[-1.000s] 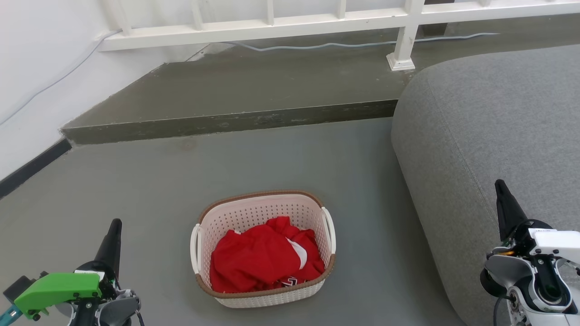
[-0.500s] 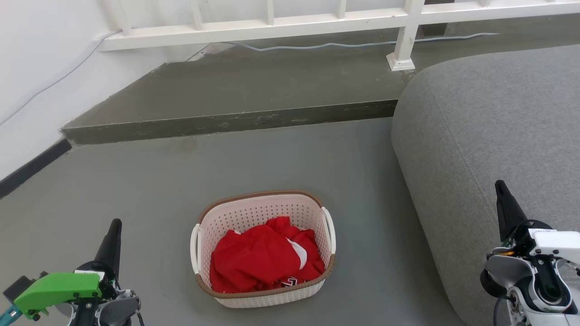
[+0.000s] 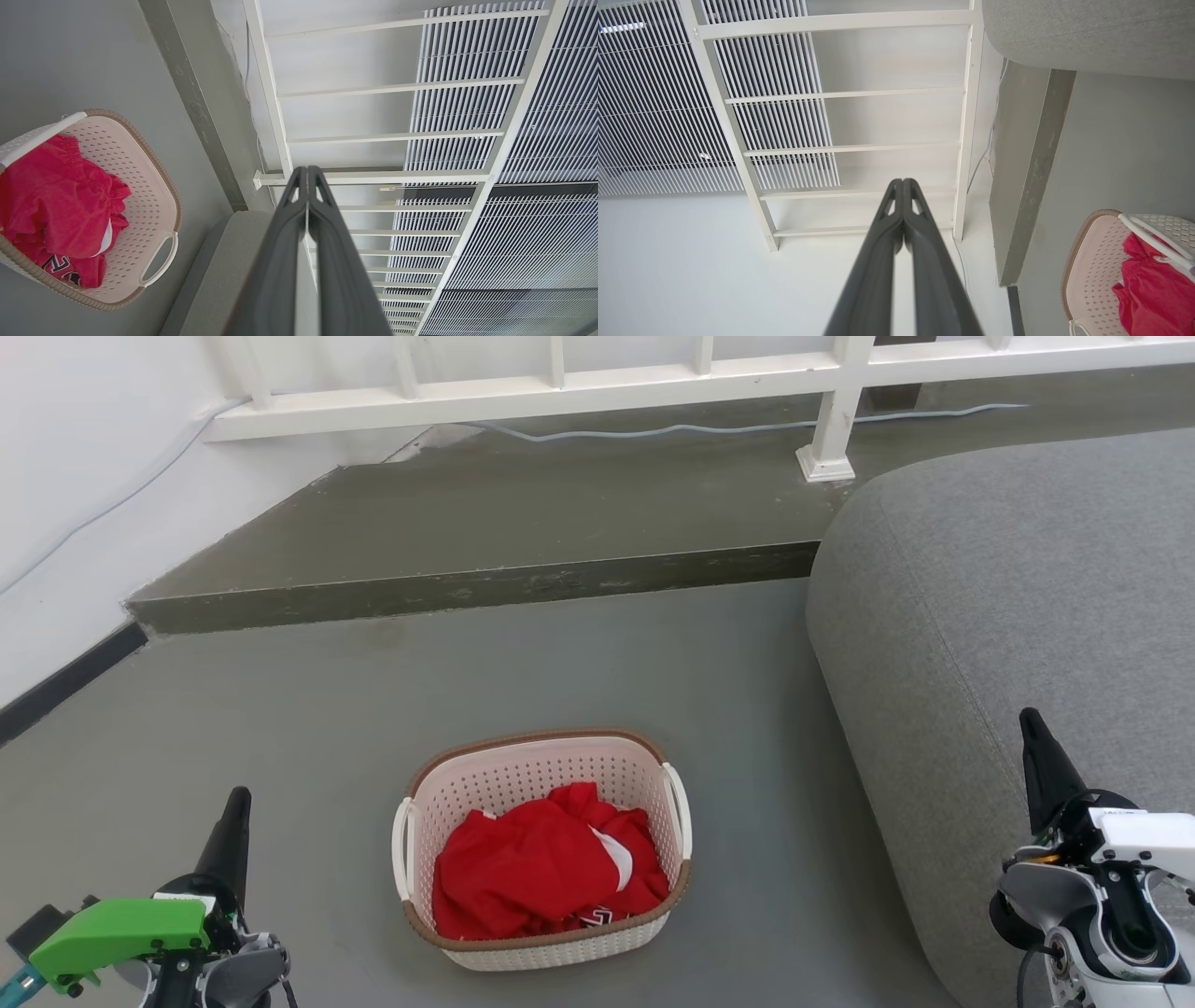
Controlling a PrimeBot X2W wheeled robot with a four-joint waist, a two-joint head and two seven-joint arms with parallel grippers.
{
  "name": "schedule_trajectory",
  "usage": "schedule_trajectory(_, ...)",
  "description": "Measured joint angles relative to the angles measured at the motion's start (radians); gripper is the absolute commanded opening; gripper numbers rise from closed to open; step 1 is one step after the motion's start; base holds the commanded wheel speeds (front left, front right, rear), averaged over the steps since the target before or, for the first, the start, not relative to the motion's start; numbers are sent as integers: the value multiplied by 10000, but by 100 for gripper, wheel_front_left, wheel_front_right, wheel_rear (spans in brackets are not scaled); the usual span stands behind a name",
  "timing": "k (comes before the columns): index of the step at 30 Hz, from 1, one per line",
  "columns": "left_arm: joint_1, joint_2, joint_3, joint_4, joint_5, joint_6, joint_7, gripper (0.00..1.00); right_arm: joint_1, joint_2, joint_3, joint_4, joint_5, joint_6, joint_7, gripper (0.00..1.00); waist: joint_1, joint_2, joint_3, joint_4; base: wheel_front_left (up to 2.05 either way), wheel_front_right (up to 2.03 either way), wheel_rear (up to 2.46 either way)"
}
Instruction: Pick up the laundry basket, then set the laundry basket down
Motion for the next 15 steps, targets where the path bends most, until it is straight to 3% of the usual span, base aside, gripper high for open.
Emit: schedule_trajectory(15, 0, 0, 0, 0, -4, 0, 0, 0, -26, 2, -17, 25, 0, 2, 2, 0, 0, 0, 0, -1, 0, 0, 0)
